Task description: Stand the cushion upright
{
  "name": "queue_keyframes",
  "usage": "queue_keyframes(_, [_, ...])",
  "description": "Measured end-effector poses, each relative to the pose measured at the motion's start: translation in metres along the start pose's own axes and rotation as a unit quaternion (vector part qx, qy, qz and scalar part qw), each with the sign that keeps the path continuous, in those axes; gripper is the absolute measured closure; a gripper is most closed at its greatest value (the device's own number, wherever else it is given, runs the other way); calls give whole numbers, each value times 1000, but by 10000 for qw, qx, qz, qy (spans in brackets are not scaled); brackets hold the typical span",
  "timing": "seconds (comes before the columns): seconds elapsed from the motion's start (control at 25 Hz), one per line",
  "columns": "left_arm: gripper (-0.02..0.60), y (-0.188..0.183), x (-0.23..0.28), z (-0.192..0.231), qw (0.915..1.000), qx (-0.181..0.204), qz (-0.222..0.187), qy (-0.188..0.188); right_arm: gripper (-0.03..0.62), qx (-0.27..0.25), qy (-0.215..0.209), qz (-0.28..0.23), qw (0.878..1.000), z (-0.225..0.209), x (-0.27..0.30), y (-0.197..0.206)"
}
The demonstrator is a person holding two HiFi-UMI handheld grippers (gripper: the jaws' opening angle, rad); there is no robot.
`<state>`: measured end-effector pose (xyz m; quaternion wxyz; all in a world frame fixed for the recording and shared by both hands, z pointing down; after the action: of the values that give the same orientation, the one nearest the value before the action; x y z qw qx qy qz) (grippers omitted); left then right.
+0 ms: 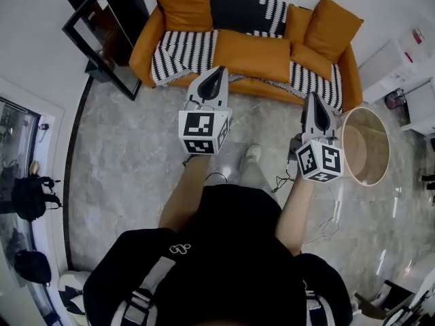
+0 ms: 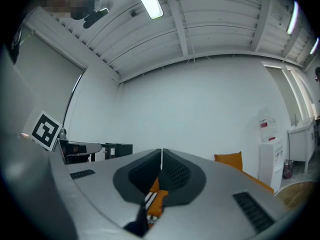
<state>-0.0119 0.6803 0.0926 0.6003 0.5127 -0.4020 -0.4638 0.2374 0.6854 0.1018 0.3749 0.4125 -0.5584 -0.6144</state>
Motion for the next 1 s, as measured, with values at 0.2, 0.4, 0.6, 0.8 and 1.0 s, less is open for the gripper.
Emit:
queue_keyframes(0.2, [575,7,21,14,10000,29,-82,25,580,-35,158,-162,9997,-21,20,5])
queue_keyframes(0.4, [575,-5,66,19,9994,97,-332,32,580,-57,210,-353,9991,-47,56,6])
queue_keyframes(0.6, [575,-3,139,29,9992,48,-399,9,580,-127,59,-395,9991,-76,126,16])
queue_keyframes(0.8, [575,0,221,38,9993,-1,-361,-100,580,-82,-156,-276,9995,-117,210,30])
queue_keyframes(1.0, [575,8,315,65,9983,-468,-256,-237,580,-64,-435,-226,9988,-157,303,41])
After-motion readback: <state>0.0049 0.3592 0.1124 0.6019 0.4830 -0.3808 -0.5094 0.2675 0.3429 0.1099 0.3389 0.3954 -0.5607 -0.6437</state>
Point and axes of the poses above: the fingertips, and each gripper's own axes: x forward along the fingers, z to its left, y out of its underside, the point moved 4 cm from there along -x, backward along the fingers, and after that the axes turned 8 degrees about -x, right-handed, at the moved point
